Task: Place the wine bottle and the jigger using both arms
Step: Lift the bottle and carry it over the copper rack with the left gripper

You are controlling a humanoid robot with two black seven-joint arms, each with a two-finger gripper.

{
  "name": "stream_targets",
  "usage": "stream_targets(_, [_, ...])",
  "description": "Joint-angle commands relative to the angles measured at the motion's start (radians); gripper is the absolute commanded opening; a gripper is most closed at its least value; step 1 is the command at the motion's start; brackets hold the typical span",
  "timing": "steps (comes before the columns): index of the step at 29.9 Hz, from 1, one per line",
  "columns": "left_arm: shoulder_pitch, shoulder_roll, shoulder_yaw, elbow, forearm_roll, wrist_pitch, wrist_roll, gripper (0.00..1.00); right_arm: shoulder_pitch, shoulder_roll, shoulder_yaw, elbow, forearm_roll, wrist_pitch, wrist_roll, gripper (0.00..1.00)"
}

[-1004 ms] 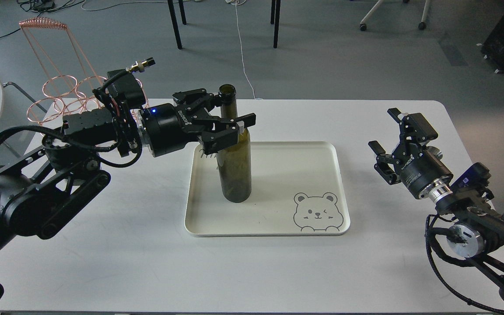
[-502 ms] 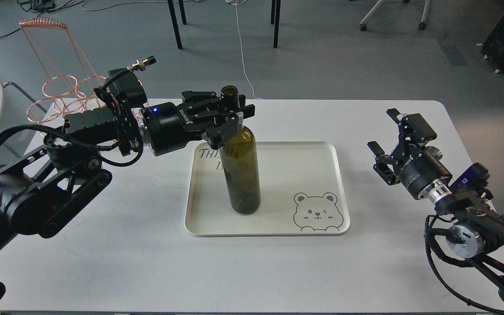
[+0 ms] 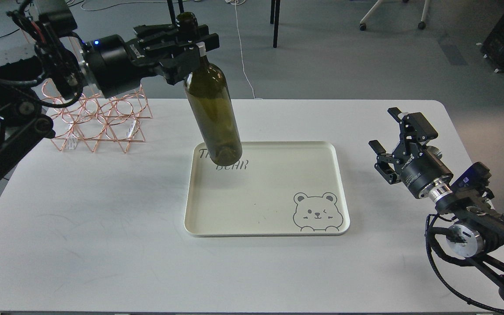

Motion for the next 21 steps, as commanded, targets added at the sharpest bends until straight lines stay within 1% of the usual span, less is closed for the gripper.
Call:
stream_targets(1, [-0.066, 0.02, 0.001, 0.134, -0.012, -0.001, 0.0, 0.08, -0.001, 0.003, -0.002, -0.001, 0.0, -0.001, 0.0, 0.98])
stream_targets(4, [-0.103, 0.024, 0.002, 0.257, 0.0, 0.001, 0.0, 0.08, 0.0, 0.001, -0.002, -0.001, -0.003, -0.002, 0.0, 0.99])
stream_targets(8, [-0.103, 0.024, 0.002, 0.355, 0.003, 0.004, 0.0, 0.08, 0.0, 0.0, -0.002, 0.0, -0.003, -0.002, 0.0, 0.99])
stream_targets(10, [-0.104, 0.024, 0.011, 0.378, 0.005, 0.005, 0.0, 0.08, 0.0, 0.0, -0.002, 0.0, -0.003, -0.002, 0.0, 0.98])
stream_targets(14, [-0.144, 0.026, 0.086, 0.441, 0.003, 0.019, 0.0, 0.09, 0.0, 0.0, -0.002, 0.0, -0.003, -0.002, 0.0, 0.98])
stream_targets(18, [-0.196, 0.026, 0.184, 0.473, 0.002, 0.07, 0.0, 0.09, -0.001, 0.001, -0.002, 0.0, -0.003, -0.002, 0.0, 0.99])
stream_targets(21, [-0.215, 0.024, 0.226, 0.498, -0.001, 0.09, 0.0, 0.08, -0.001, 0.001, -0.002, 0.0, -0.003, -0.002, 0.0, 0.99])
